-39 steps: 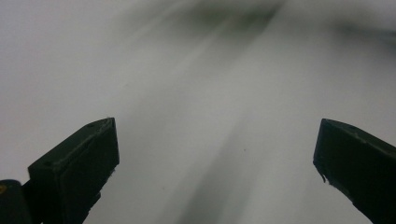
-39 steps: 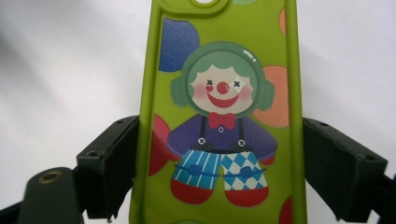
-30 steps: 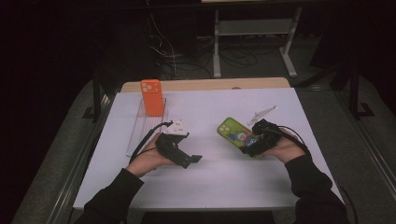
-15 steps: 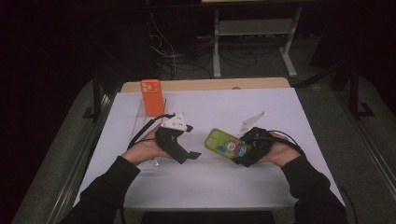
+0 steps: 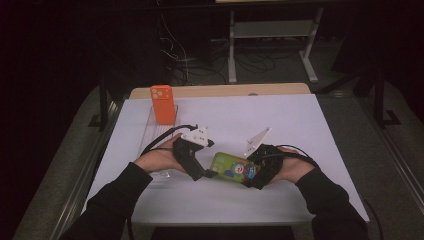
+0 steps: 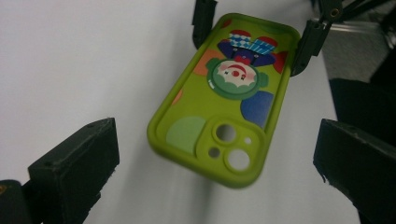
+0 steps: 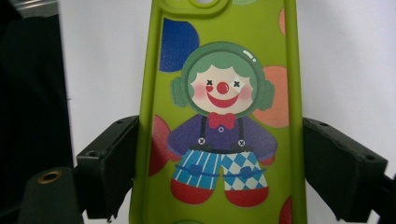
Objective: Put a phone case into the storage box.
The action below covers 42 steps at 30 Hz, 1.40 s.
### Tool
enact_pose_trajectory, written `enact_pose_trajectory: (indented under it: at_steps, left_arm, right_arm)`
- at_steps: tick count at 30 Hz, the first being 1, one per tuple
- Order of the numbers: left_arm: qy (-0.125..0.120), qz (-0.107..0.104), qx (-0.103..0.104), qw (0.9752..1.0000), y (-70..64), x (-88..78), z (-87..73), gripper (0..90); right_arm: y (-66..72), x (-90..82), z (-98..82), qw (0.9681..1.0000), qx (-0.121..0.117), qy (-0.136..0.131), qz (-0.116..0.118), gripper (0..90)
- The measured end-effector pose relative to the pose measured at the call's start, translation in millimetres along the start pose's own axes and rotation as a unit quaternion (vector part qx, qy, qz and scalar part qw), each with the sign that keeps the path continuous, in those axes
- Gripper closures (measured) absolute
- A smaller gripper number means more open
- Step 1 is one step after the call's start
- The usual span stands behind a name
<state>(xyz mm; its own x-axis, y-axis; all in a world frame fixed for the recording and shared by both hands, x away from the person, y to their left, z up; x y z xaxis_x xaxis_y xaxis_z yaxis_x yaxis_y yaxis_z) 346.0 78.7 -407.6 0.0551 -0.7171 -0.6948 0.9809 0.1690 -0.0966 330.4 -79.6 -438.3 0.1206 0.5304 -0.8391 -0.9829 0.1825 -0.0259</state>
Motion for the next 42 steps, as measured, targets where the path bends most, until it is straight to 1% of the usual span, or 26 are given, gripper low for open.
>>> enact_pose_trajectory:
  at_steps: [1,2,3,6,7,8,9,10,11,13,14,20,24,27,29,30,34,37,42]
  left_arm:
    - [0.002,-0.004,0.003,1.0000,-1.6,1.6,0.4,0.0]
    - [0.004,-0.010,0.010,0.9999,-3.0,3.6,1.3,0.0]
    - [0.008,-0.014,0.012,0.9998,-3.9,5.0,1.1,0.0]
    - [0.024,-0.030,0.027,0.9989,-8.8,12.2,-0.6,0.0]
    - [0.028,-0.033,0.024,0.9988,-11.1,14.6,-2.0,0.0]
    - [0.031,-0.035,0.026,0.9985,-12.2,16.4,-2.5,0.0]
    - [0.036,-0.039,0.032,0.9981,-13.5,18.7,-3.4,0.0]
    - [0.040,-0.040,0.035,0.9978,-15.2,21.3,-4.1,0.0]
    - [0.043,-0.045,0.037,0.9974,-18.0,24.2,-4.9,0.0]
    - [0.049,-0.046,0.045,0.9967,-20.0,28.0,-5.1,0.0]
    - [0.051,-0.051,0.046,0.9963,-21.3,29.8,-5.3,0.0]
    - [0.066,-0.056,0.052,0.9949,-24.5,38.0,-7.9,0.0]
    - [0.071,-0.060,0.052,0.9943,-25.4,40.2,-8.7,0.0]
    - [0.079,-0.061,0.056,0.9934,-25.7,40.8,-10.2,0.0]
    - [0.082,-0.054,0.059,0.9934,-24.7,41.2,-10.4,4.6]
    - [0.080,-0.054,0.057,0.9937,-25.0,41.9,-10.4,5.5]
    - [0.082,-0.057,0.059,0.9933,-24.8,42.7,-10.9,7.2]
    - [0.082,-0.059,0.060,0.9930,-25.4,42.3,-10.9,10.9]
    - [0.082,-0.063,0.061,0.9928,-25.6,42.9,-10.8,12.3]
  right_arm:
    - [1.6,0.5,1.0,1.0000,-0.004,0.000,0.004,15.0]
    - [3.2,1.0,2.4,1.0000,-0.008,0.000,0.006,15.0]
    - [5.6,2.0,4.2,0.9999,-0.012,0.001,0.009,15.0]
    - [10.3,4.6,8.0,0.9995,-0.025,0.002,0.017,15.0]
    - [10.9,5.4,8.7,0.9994,-0.031,0.004,0.018,15.0]
    - [12.2,5.9,9.6,0.9993,-0.032,0.004,0.020,15.0]
    - [13.1,6.4,10.2,0.9992,-0.033,0.004,0.022,15.0]
    - [13.8,6.9,10.9,0.9990,-0.037,0.004,0.023,15.0]
    - [14.7,7.2,11.7,0.9989,-0.038,0.004,0.025,15.0]
    - [15.9,7.7,13.1,0.9987,-0.043,0.005,0.026,14.9]
    - [16.7,7.7,14.2,0.9986,-0.045,0.003,0.028,15.0]
    - [18.7,5.8,17.8,0.9983,-0.050,-0.003,0.032,15.0]
    - [20.3,5.8,19.2,0.9981,-0.051,-0.004,0.033,15.0]
    - [21.0,5.9,20.0,0.9980,-0.053,-0.003,0.034,14.9]
    - [21.0,5.8,20.8,0.9979,-0.056,-0.004,0.034,14.9]
    - [21.4,5.7,21.2,0.9979,-0.055,-0.004,0.034,14.9]
    - [22.2,5.6,22.5,0.9977,-0.057,-0.005,0.035,15.0]
    - [21.2,5.8,21.9,0.9978,-0.058,-0.003,0.033,15.0]
    - [21.0,5.5,21.5,0.9977,-0.058,-0.004,0.034,14.9]
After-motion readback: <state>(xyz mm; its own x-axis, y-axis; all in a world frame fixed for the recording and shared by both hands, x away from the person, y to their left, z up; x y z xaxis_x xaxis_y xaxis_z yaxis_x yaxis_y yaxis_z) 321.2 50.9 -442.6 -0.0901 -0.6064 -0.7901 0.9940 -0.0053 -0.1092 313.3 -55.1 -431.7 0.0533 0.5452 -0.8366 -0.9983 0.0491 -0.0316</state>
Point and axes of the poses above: each handheld gripper's, and its own axes: x roughly forward along the jaws, z roughly out of its top, y roughly to its left, the point moved 7 cm from there along x, roughly forward along the jaws, and after that the axes turned 6 degrees about -x, right-handed, at the moved point
